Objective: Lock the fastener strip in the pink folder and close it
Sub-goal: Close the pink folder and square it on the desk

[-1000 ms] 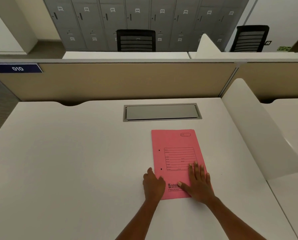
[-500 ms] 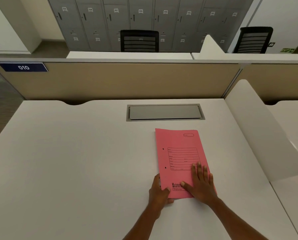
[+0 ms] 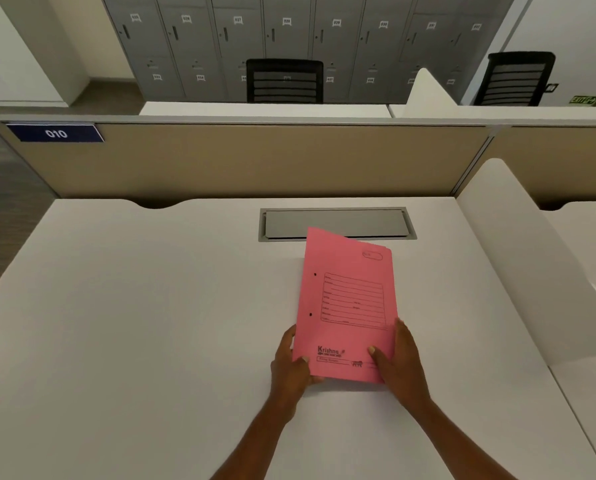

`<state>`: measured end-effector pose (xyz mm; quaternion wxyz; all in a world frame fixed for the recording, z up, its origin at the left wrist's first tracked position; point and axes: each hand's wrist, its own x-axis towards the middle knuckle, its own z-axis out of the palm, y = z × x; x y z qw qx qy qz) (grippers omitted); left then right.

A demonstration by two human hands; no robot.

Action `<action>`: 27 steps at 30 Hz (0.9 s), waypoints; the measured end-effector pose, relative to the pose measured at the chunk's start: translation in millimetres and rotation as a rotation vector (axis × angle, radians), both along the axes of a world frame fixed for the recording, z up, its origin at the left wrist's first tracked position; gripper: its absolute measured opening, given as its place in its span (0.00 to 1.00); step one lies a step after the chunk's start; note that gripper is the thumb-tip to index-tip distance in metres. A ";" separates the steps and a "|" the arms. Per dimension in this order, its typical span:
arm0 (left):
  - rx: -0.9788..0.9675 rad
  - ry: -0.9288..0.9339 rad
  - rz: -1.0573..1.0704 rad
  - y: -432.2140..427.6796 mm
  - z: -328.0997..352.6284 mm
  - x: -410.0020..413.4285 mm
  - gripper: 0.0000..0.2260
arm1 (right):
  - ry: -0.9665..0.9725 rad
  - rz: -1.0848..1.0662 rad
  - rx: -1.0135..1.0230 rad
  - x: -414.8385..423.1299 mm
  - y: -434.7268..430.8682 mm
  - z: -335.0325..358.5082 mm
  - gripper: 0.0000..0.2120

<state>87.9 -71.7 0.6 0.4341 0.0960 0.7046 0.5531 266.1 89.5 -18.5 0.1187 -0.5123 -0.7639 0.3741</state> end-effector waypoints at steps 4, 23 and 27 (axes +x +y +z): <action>0.031 -0.021 0.042 -13.4 3.0 -28.4 0.26 | 0.103 -0.171 -0.197 -17.8 3.5 11.5 0.39; 0.000 0.030 0.225 -45.1 -2.0 -137.6 0.25 | 0.293 -0.198 -0.655 -126.6 -9.3 18.0 0.12; -0.022 0.085 0.217 -41.0 -0.6 -160.4 0.25 | 0.307 -0.197 -0.682 -150.3 -7.9 13.9 0.06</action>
